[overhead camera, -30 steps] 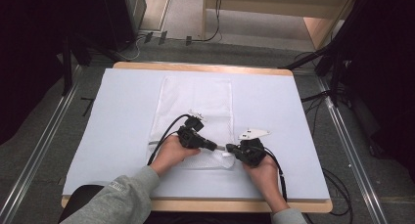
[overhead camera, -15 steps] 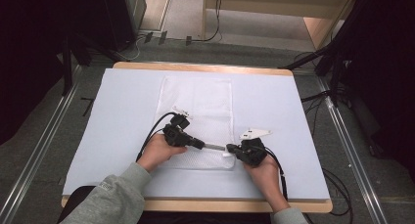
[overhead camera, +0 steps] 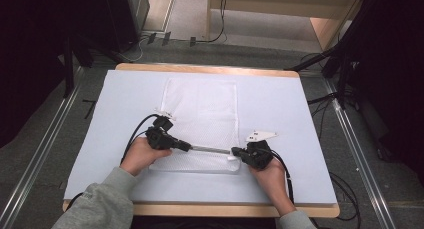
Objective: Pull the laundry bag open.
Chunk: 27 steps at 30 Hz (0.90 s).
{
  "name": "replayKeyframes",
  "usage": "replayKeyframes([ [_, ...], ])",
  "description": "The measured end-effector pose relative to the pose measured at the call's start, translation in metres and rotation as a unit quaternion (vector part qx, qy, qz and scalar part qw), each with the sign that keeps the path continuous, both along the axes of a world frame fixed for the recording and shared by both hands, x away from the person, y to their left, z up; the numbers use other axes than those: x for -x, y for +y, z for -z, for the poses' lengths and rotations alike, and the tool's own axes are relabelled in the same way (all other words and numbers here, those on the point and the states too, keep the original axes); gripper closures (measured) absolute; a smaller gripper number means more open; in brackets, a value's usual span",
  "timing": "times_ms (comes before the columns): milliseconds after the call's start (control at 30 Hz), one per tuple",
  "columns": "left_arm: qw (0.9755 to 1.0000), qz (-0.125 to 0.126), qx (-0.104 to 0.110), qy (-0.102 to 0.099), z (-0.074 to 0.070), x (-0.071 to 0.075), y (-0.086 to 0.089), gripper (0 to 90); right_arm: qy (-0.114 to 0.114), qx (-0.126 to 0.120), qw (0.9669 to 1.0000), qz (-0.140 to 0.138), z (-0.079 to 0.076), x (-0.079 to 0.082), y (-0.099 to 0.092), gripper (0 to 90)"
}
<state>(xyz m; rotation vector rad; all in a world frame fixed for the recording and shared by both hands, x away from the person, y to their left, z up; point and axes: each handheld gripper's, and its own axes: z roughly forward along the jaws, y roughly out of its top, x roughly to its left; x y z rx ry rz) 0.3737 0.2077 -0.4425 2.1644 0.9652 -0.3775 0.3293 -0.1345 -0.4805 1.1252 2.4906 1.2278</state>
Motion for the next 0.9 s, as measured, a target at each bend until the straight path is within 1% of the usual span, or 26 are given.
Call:
replayKeyframes([
  [167, 0.9999, -0.015, -0.001, 0.001, -0.002, 0.004, 0.025, 88.1, 0.005, -0.002, 1.0, 0.0, 0.0, 0.0, -0.001, 90.0],
  [200, 0.9998, -0.019, 0.0, 0.005, -0.002, 0.004, 0.028, 88.1, 0.006, -0.002, 1.0, 0.001, 0.0, 0.0, -0.001, 90.0],
  [233, 0.9997, -0.023, -0.003, 0.005, -0.002, 0.005, 0.033, 88.1, 0.006, -0.002, 1.0, 0.0, 0.0, -0.001, -0.001, 90.0],
  [300, 0.9995, -0.029, 0.0, 0.008, -0.002, 0.007, 0.043, 88.1, 0.007, -0.003, 1.0, 0.0, 0.0, -0.001, -0.001, 90.0],
  [333, 0.9994, -0.033, -0.001, 0.005, -0.003, 0.008, 0.047, 88.1, 0.007, -0.004, 1.0, 0.0, 0.0, -0.001, -0.001, 90.0],
  [367, 0.9993, -0.036, 0.002, 0.008, -0.002, 0.009, 0.053, 88.1, 0.008, -0.004, 1.0, 0.0, 0.0, -0.001, -0.001, 90.0],
  [467, 0.9988, -0.046, 0.001, 0.015, -0.002, 0.012, 0.067, 88.1, 0.008, -0.005, 1.0, -0.004, 0.0, -0.002, -0.001, 90.0],
  [500, 0.9987, -0.05, 0.0, 0.012, -0.002, 0.013, 0.071, 88.1, 0.008, -0.004, 0.9999, -0.004, 0.0, -0.002, -0.001, 90.0],
  [533, 0.9984, -0.054, 0.004, 0.016, -0.002, 0.014, 0.075, 88.1, 0.009, -0.004, 0.9999, -0.004, 0.0, -0.002, -0.002, 90.0],
  [567, 0.9982, -0.058, 0.0, 0.012, -0.002, 0.016, 0.079, 88.1, 0.009, -0.004, 0.9999, -0.005, 0.0, -0.003, -0.002, 90.0],
  [633, 0.9977, -0.066, 0.0, 0.014, -0.001, 0.018, 0.087, 88.1, 0.011, -0.004, 0.9999, -0.005, 0.0, -0.003, -0.002, 90.0],
  [767, 0.9949, -0.099, -0.003, 0.019, 0.002, 0.025, 0.111, 88.1, 0.014, -0.004, 0.9999, -0.008, -0.001, -0.004, -0.002, 90.0],
  [800, 0.9948, -0.1, 0.0, 0.023, 0.003, 0.027, 0.115, 88.1, 0.016, -0.005, 0.9998, -0.009, -0.001, -0.005, -0.002, 90.0],
  [833, 0.9945, -0.103, 0.003, 0.023, 0.004, 0.03, 0.117, 88.1, 0.017, -0.005, 0.9998, -0.01, -0.001, -0.005, -0.002, 90.0],
  [867, 0.9948, -0.098, 0.001, 0.025, 0.004, 0.032, 0.117, 88.1, 0.02, -0.006, 0.9997, -0.009, -0.001, -0.005, -0.002, 90.0],
  [900, 0.9952, -0.096, -0.005, 0.019, 0.004, 0.033, 0.116, 88.1, 0.02, -0.005, 0.9997, -0.01, -0.001, -0.006, -0.002, 90.0],
])
